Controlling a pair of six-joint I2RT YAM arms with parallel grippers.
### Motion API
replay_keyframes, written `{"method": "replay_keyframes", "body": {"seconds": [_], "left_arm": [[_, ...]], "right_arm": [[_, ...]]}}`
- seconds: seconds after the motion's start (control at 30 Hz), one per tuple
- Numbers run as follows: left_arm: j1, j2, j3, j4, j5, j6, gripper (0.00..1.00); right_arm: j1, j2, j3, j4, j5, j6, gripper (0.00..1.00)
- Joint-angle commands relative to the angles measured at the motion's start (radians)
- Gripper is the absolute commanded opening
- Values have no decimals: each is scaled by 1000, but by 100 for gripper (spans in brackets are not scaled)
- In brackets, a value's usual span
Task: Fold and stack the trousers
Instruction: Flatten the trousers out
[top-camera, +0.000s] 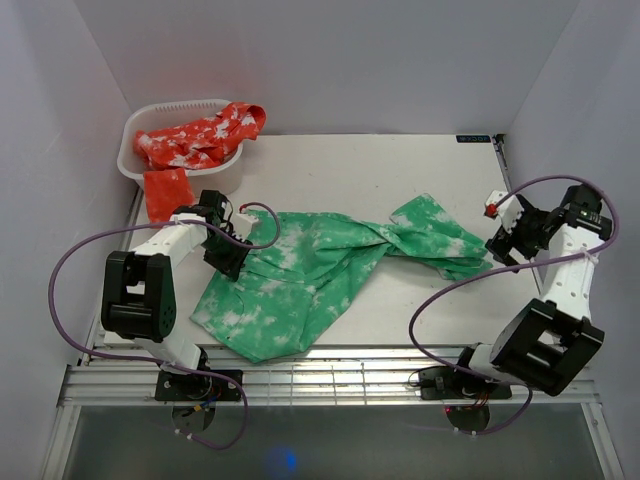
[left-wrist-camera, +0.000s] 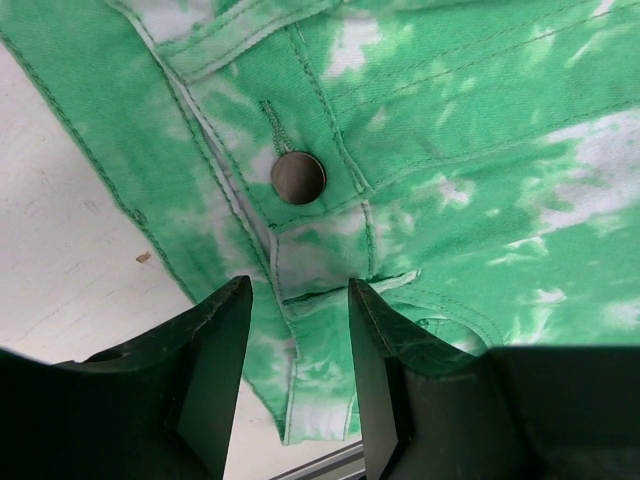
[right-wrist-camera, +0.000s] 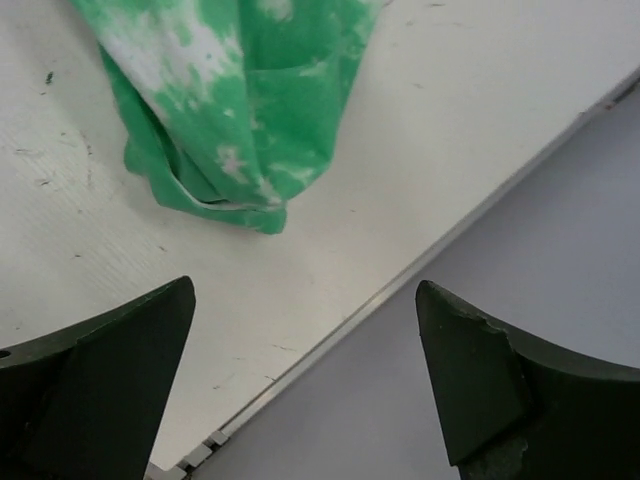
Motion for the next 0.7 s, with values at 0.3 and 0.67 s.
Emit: {"method": "replay_keyframes", "body": {"seconds": [0.3,0.67], "left_arm": [[5,0,7,12,25,-25,54],[5,-4,3,23,28,-51,48]], "right_arm": [[163,279,-49,207,-57,-1,85],[153,251,56,92,6,-32,8]]}}
